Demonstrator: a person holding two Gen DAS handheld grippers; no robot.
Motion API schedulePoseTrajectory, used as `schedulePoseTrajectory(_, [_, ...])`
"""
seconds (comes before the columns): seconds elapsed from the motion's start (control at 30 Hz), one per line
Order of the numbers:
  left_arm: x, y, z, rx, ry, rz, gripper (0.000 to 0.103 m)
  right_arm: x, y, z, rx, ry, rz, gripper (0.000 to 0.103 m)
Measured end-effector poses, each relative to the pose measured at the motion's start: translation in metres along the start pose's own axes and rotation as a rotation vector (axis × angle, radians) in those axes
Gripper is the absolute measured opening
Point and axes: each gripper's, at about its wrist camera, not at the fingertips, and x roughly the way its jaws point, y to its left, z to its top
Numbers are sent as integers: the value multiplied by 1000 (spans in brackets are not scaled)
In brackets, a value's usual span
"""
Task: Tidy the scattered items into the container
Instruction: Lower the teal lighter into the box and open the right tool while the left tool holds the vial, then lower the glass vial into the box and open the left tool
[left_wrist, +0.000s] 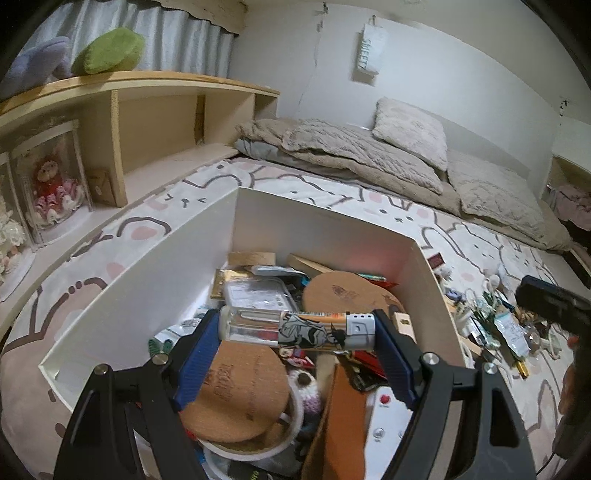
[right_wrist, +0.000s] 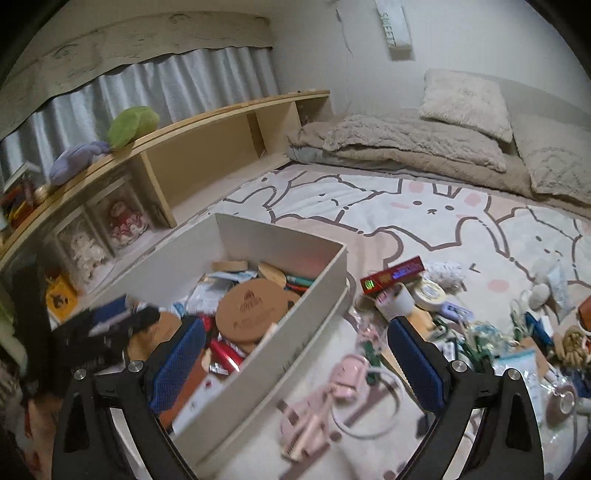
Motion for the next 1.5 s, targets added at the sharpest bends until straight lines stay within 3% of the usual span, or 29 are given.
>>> schedulePoseTrajectory(0.37, [2,-8,10,61,118,-37,80,-40,2,-40,-61,2,54,99])
schedulePoseTrajectory(0.67, [11,-51,78,97,245,-235,80,-64,-7,-79,-63,52,57,99])
schedulePoseTrajectory(0.97, [73,-91,111,211,360,-143,80,-91,-11,-93,-9,12,95,99])
schedulePoseTrajectory(1.17, [118,-86,111,180,459,-102,80,-108,-11,-101,-13,-14,96,99])
schedulePoseTrajectory(1.33, [147,-86,115,176,482,-46,80,-103,-16,-110,-7,5,85,99])
schedulePoseTrajectory(1.5, [165,-92,116,188,516,-37,80,-97,-24,-119,14,28,79,99])
